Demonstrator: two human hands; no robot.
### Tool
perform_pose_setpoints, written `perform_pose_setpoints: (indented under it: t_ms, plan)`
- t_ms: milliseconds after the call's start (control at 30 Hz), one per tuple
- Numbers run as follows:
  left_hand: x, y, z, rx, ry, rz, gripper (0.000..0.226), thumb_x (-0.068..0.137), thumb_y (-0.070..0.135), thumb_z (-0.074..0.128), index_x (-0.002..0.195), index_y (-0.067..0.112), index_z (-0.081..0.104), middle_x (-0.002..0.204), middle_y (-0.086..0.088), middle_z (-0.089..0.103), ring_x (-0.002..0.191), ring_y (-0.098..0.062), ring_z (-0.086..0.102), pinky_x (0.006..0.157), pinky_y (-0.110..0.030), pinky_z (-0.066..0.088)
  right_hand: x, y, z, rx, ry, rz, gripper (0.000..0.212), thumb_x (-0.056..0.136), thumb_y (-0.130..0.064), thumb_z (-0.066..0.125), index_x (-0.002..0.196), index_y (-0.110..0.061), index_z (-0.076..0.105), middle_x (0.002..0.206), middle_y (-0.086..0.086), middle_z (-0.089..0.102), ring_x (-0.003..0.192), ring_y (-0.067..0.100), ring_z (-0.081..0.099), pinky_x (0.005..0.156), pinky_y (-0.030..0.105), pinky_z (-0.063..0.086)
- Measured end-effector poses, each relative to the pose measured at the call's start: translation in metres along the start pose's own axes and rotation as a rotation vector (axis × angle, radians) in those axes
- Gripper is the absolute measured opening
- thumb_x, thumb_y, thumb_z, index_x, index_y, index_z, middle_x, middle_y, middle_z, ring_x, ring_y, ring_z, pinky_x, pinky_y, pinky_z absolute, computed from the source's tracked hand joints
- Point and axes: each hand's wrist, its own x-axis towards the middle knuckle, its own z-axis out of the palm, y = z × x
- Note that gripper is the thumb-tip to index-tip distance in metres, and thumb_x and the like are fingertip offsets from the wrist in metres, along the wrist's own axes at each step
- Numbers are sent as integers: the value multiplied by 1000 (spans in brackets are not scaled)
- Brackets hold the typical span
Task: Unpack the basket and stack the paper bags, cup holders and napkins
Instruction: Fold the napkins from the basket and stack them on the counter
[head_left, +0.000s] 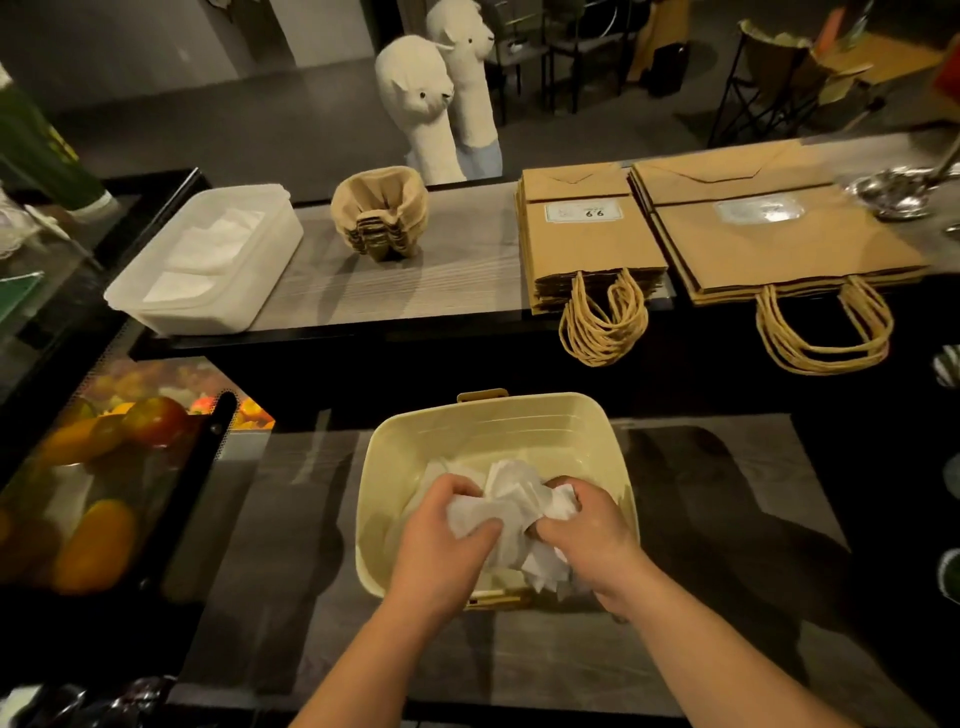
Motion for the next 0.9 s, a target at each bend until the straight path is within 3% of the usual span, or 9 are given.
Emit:
perform_pose_setpoints:
  t_ms: [33, 133, 233, 333, 433, 533, 700, 767, 900]
  plan:
    - [-1, 0, -1, -55, 19, -17, 31, 85, 18, 79, 95, 37, 57, 95, 12, 66, 87, -5, 64, 68, -16, 51, -2, 0, -2, 72, -49, 33, 30, 84, -14, 81, 104, -28, 63, 104, 0, 71, 95, 18, 69, 77, 37, 62]
    - [-7, -1, -12, -181, -13, -55, 26, 76, 26, 80, 89, 36, 59, 87, 2, 71, 81, -24, 71, 70, -47, 61, -7, 1, -5, 282, -191, 93, 38, 83, -17, 81, 117, -21, 65, 108, 5, 77, 101, 25, 73, 91, 51, 59]
    - [-13, 1, -23, -278, -45, -68, 21, 75, 24, 82, 82, 27, 63, 86, -9, 70, 84, -38, 69, 72, -57, 60, -6, -2, 0, 357, -137, 124, 31, 86, -21, 79, 114, -15, 68, 101, 8, 78, 94, 29, 75, 80, 52, 62]
    - [-21, 3, -30, -400, -91, -86, 17, 82, 12, 82, 85, 12, 65, 85, -11, 72, 83, -34, 69, 73, -43, 61, -5, -7, 4, 382, -94, 160, 27, 86, -15, 79, 110, -17, 68, 98, 7, 78, 90, 28, 75, 73, 45, 64]
    - [-27, 7, -37, -575, -114, -154, 38, 73, 27, 81, 93, 1, 62, 89, -11, 73, 85, -29, 70, 72, -36, 59, -6, -10, 3, 407, -129, 158, 32, 85, -17, 80, 114, -18, 68, 98, 6, 79, 91, 29, 76, 80, 51, 63]
    - [-31, 6, -40, -648, -177, -163, 45, 64, 36, 83, 86, 6, 60, 85, -10, 70, 81, -24, 68, 68, -31, 57, -11, -12, 0, 373, -236, 166, 38, 83, -25, 82, 118, -18, 68, 102, 6, 79, 95, 29, 76, 88, 56, 59]
    - [-36, 6, -46, -738, -357, -240, 33, 62, 29, 88, 80, 13, 66, 93, -17, 64, 88, -29, 63, 76, -39, 52, -12, -6, -4, 397, -372, 254, 54, 71, -23, 83, 121, -11, 67, 111, 13, 77, 103, 32, 74, 98, 55, 55]
    - [-37, 9, -49, -775, -452, -264, 31, 61, 25, 88, 75, 14, 63, 88, -14, 60, 83, -25, 61, 70, -33, 49, -11, -1, -5, 452, -462, 305, 50, 77, -21, 83, 123, -7, 69, 120, 18, 73, 112, 36, 70, 101, 54, 52]
    - [-33, 10, -53, -889, -534, -339, 32, 55, 17, 90, 75, 13, 66, 93, -15, 63, 88, -28, 62, 70, -33, 51, -9, 5, -3, 560, -645, 320, 43, 86, -23, 74, 125, -4, 71, 132, 21, 66, 113, 34, 69, 86, 45, 60]
